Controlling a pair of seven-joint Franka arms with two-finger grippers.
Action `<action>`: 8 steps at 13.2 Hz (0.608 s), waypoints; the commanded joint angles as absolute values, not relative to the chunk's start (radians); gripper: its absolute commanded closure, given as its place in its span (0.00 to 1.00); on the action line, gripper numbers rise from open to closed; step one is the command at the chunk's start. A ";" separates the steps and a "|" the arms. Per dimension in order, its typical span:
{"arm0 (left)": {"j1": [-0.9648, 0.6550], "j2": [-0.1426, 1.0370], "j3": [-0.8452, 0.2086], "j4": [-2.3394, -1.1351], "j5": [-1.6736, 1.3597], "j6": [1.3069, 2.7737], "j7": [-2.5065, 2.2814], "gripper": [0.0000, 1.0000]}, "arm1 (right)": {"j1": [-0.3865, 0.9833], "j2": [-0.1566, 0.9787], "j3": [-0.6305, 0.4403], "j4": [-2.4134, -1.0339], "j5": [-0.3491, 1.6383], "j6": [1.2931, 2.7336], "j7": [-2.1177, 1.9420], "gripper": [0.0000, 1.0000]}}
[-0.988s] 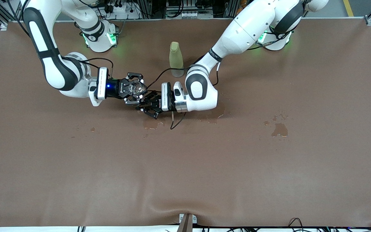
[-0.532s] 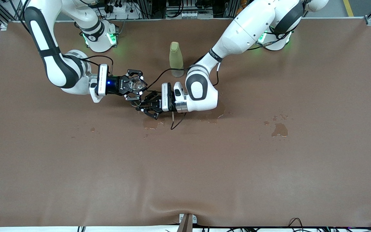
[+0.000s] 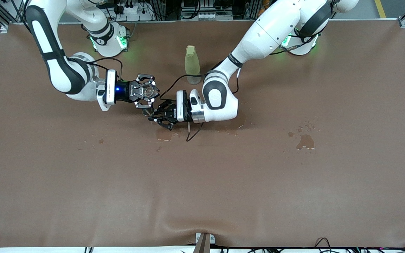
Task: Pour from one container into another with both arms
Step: 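Tilt the glass with the right gripper, pouring liquid into the steel cup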
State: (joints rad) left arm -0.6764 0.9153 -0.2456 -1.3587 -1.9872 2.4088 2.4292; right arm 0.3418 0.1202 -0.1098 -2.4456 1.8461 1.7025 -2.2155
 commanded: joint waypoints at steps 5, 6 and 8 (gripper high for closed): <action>-0.689 0.916 -0.238 -1.341 -2.019 2.422 2.427 1.00 | 0.342 0.066 -0.114 -2.473 1.862 1.718 -2.001 1.00; -0.689 0.914 -0.238 -1.341 -2.017 2.422 2.427 1.00 | 0.342 0.063 -0.112 -2.473 1.861 1.718 -1.974 1.00; -0.689 0.916 -0.238 -1.341 -2.017 2.422 2.427 1.00 | 0.344 0.055 -0.112 -2.473 1.859 1.718 -1.928 1.00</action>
